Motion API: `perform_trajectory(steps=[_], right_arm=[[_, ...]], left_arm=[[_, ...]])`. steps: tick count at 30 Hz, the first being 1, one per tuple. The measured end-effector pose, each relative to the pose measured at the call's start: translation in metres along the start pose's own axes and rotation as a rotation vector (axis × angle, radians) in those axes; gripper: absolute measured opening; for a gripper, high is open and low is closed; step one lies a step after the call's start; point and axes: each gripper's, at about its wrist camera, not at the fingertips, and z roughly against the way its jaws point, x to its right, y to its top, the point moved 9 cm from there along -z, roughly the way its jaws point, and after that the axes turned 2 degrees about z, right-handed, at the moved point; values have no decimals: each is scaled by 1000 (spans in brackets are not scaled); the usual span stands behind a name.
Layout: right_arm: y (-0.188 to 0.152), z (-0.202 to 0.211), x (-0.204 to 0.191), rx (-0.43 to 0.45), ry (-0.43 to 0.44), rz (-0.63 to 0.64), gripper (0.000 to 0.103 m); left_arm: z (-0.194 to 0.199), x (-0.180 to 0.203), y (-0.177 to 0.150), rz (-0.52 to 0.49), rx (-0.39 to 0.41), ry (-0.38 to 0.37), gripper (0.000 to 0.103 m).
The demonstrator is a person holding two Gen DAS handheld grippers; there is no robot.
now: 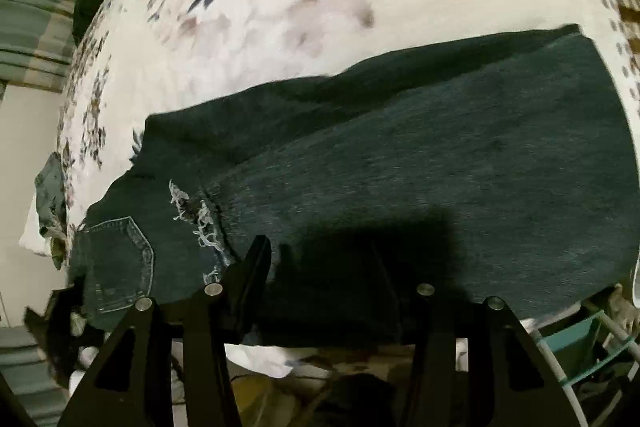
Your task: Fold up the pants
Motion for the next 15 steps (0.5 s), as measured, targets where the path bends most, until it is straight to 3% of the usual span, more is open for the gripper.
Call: perform_trajectory(steps=[5, 9, 15], right_arm=[[-3, 37, 33, 68, 45, -120, 53], [-1, 78, 72, 133, 48, -195, 53], [5, 130, 145, 223, 17, -285, 53]], left_arm=[[38, 95, -15, -194, 36, -102, 23], [64, 175, -54, -339, 15, -205, 22], [57, 262, -150, -463, -132, -327, 22]])
